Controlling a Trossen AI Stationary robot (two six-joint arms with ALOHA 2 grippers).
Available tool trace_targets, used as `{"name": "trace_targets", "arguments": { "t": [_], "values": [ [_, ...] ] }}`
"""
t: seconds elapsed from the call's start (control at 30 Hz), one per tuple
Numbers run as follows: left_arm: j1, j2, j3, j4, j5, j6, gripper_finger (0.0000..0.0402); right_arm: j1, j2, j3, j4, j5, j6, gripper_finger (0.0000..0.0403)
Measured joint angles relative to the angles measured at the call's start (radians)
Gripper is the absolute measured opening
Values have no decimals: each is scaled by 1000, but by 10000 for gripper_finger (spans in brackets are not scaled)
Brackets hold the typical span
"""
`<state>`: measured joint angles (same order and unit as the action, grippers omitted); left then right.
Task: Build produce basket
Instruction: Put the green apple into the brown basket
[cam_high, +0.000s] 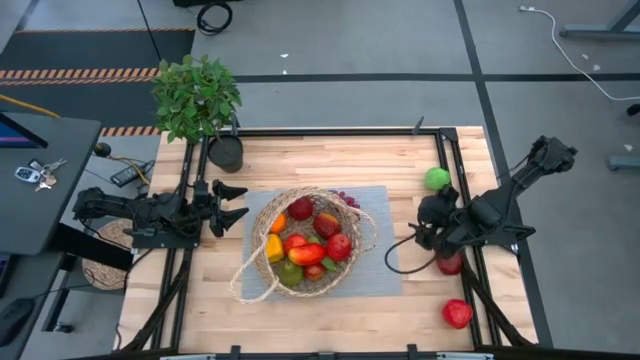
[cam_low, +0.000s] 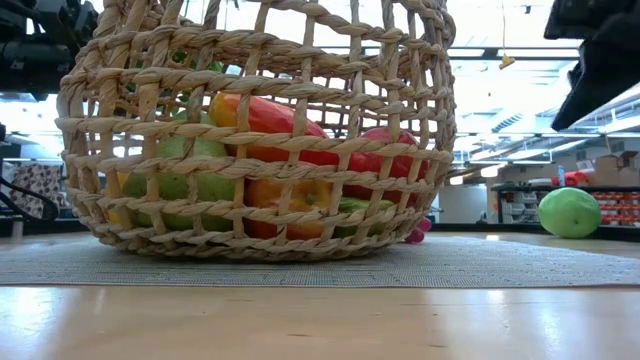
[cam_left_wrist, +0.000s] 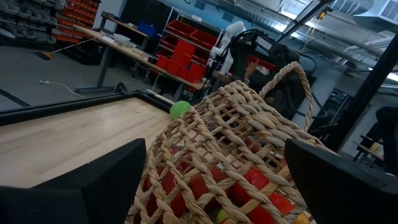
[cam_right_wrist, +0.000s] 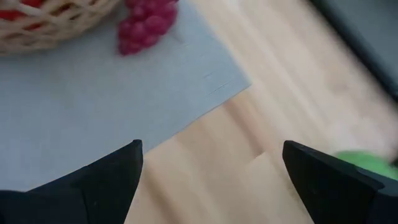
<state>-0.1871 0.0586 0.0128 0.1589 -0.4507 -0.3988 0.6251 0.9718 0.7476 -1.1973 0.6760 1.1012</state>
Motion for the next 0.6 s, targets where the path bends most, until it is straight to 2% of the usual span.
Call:
{"name": "trace_targets", "arguments": {
  "t": [0.07, 0.13, 0.23, 0.33, 0.6],
  "values": [
    [0, 0, 0, 0, 0, 0, 389, -31, 0, -16, -2, 58, -16, 389],
    [0, 0, 0, 0, 0, 0, 389, -84, 3, -21, -8, 116, 42, 387],
    [0, 0, 0, 0, 0, 0, 389, -206, 10, -17, -63, 130, 109, 381],
    [0, 0, 0, 0, 0, 0, 389, -347, 5, -15, -76, 74, 94, 372],
    [0, 0, 0, 0, 0, 0, 389, -644, 8, -15, 68, -142, -238, 366]
  ]
}}
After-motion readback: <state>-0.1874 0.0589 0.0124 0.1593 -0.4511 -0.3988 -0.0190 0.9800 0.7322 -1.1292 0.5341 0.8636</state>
